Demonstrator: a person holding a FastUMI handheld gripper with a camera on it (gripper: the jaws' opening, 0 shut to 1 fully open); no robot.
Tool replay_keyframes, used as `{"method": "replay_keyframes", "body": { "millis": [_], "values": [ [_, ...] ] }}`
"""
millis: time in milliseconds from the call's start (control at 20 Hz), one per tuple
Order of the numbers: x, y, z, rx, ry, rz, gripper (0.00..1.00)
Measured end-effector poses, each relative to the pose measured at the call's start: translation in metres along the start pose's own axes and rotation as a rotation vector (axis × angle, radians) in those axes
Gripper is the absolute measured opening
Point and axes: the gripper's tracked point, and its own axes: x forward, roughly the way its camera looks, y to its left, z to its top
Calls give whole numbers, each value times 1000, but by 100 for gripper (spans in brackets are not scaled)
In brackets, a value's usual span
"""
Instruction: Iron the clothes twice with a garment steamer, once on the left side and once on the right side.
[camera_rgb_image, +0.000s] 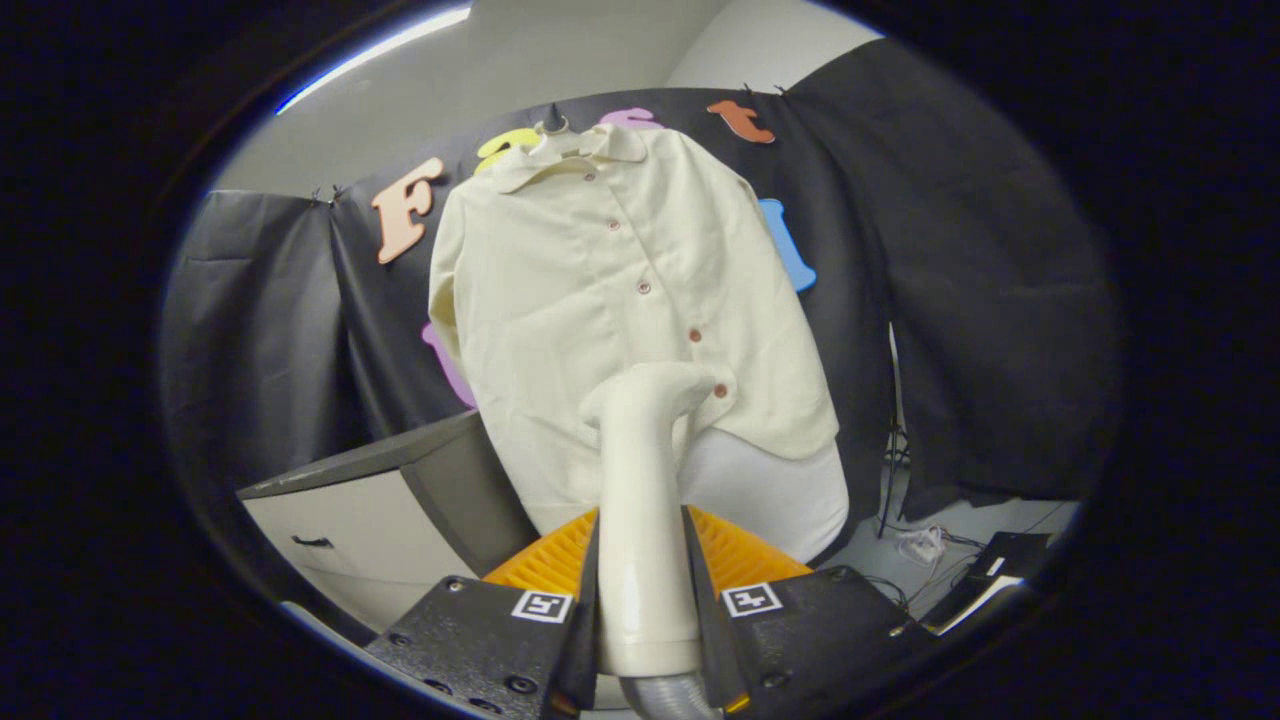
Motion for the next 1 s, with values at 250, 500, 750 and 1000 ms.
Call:
{"method": "replay_keyframes", "body": {
  "millis": [250, 500, 750, 1000],
  "values": [
    [8, 4, 64, -152, -38, -5, 40],
    [29, 1, 138, -90, -155, -15, 40],
    [62, -8, 199, -50, -249, -45, 40],
    [91, -20, 216, -64, -285, -83, 40]
  ]
}}
